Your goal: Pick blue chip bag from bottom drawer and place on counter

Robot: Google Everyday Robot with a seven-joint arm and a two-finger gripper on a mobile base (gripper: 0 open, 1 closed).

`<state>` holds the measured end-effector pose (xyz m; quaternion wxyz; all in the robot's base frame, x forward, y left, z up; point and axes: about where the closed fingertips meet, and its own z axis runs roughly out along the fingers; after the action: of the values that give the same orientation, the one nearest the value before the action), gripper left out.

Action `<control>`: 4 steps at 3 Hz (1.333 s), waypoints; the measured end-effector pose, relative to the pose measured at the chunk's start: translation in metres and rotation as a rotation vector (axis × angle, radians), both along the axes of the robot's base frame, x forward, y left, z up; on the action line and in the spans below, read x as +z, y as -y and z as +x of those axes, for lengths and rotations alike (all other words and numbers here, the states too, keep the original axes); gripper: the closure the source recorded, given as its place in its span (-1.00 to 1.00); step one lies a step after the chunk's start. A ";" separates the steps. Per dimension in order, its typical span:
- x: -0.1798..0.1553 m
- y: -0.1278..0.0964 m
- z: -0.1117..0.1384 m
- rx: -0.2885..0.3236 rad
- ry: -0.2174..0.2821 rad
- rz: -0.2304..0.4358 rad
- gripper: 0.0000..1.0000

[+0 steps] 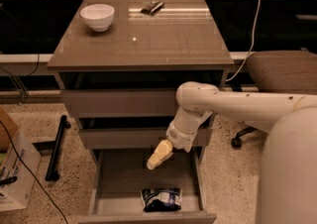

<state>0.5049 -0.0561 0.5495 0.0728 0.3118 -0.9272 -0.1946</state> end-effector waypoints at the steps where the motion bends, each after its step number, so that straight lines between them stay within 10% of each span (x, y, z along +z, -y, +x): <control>1: -0.046 -0.004 0.008 -0.058 -0.025 -0.022 -1.00; 4: -0.117 -0.005 0.007 -0.173 -0.080 -0.073 -1.00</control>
Offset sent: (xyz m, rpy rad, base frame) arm 0.0077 -0.0203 -0.1556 -0.0785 0.0779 -0.2992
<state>0.5115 -0.0516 0.4321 0.1038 0.2199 -0.9534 -0.1786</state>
